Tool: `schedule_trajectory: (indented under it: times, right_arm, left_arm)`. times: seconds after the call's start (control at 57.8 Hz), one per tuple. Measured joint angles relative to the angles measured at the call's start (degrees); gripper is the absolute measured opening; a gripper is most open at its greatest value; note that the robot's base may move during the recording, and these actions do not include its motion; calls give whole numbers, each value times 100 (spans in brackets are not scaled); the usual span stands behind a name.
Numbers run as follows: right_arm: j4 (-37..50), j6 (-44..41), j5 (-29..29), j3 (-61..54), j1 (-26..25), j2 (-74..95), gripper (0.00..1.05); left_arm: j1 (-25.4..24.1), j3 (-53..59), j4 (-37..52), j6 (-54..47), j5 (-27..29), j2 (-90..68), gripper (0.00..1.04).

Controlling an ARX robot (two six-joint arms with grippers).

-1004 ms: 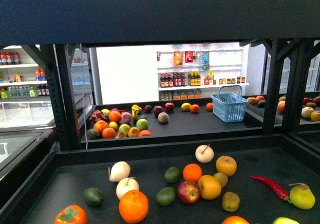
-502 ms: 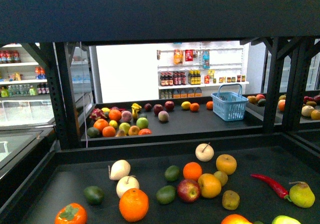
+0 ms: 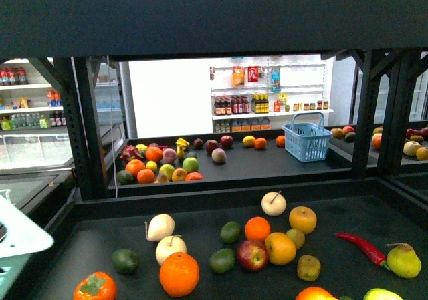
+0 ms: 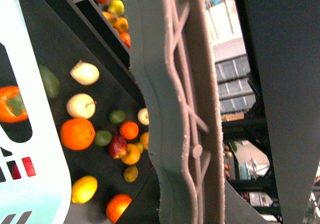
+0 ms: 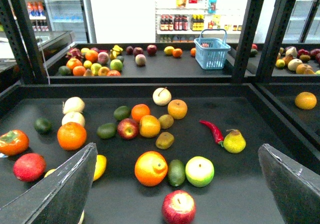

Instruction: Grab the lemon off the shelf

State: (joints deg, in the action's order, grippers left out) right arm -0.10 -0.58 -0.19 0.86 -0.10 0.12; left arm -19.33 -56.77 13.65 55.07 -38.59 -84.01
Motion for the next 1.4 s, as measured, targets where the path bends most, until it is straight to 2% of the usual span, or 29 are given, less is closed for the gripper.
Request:
schedule_trajectory:
  times: [0.415,0.588,0.917,1.194,1.246,1.315,1.402]
  right_arm:
    - [0,0,2,0,0,0,97]
    - [0,0,2,0,0,0,97]
    - [0,0,2,0,0,0,97]
    - [-7,4,11,2,0,7,97]
    - [-466,280,61,146,0,249,97]
    - [-737,791,-284,400,-188,1139,97]
    - [68,1246,-859,761,-579,2946,97]
  left_arm:
    - [2155,210,452,-66,420,-431,8]
    - [2673,-70,599,-4,592,-896,8]
    - [3311,-732,844,153,1019,-1508,8]
    - [3460,-857,935,264,1106,-1666,8]
    - [3460,-859,938,275,1119,-1666,8]
    - [3460,-861,938,282,1145,-1666,8]
    - [3460,-863,938,278,1156,-1666,8]
